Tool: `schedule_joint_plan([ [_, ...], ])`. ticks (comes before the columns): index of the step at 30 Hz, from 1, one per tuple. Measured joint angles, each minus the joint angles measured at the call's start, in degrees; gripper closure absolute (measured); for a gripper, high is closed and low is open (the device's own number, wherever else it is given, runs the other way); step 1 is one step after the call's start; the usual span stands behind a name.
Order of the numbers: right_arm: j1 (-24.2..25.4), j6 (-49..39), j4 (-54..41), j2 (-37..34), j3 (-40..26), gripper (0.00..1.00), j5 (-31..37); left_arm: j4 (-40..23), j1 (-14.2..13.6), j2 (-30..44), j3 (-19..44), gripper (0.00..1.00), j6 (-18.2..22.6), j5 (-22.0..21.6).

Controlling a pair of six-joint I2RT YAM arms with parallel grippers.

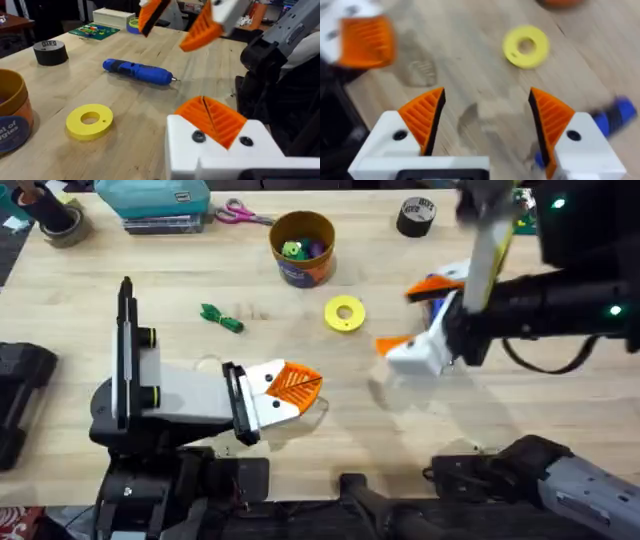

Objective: Pick up the gripper from the table and insert it into the empty holder that is missing its gripper. Then pick up a screw, insert it into the mounting hole, and use the screwdriver to tighten it. Finally, clean up the table by picking up the vegetable and placing it into the bucket.

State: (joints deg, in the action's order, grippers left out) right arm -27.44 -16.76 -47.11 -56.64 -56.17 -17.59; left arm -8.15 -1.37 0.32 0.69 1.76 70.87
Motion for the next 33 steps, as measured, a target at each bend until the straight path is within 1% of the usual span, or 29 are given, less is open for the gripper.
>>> schedule_joint_plan([
  [4, 3.38, 9.18, -7.37, -0.27, -4.73, 0.004, 8.62, -0.01, 0.0, 0.0, -0.02, 0.988, 0.0, 0.02],
  [7, 6.13, 13.35, -13.89, -1.99, -9.78, 0.003, 13.8, 0.0, 0.0, 0.0, -0.02, 0.988, 0.0, 0.02],
  [9, 8.78, 15.28, -17.19, -4.01, -12.88, 0.005, 16.47, -0.01, 0.0, 0.0, 0.0, 0.988, 0.0, 0.02],
  [12, 12.67, 17.75, -19.27, -7.32, -15.86, 0.004, 18.88, 0.01, 0.0, 0.0, -0.02, 0.988, 0.0, 0.02],
  [16, 17.15, 19.44, -18.09, -11.13, -17.4, 0.004, 20.38, -0.02, 0.0, 0.0, -0.02, 0.988, 0.0, 0.02],
  [20, 19.95, 20.1, -16.54, -14.44, -17.52, 0.004, 20.92, -0.02, 0.0, 0.0, -0.02, 0.988, 0.0, 0.01],
  [26, 21.14, 20.27, -15.29, -20.88, -17.56, 0.005, 21.01, -0.01, 0.0, 0.0, -0.02, 0.988, 0.0, 0.0],
  [33, 21.13, 20.46, -9.7, -30.44, -17.56, 0.005, 20.41, -0.02, 0.0, 0.0, -0.02, 0.988, 0.0, 0.02],
])
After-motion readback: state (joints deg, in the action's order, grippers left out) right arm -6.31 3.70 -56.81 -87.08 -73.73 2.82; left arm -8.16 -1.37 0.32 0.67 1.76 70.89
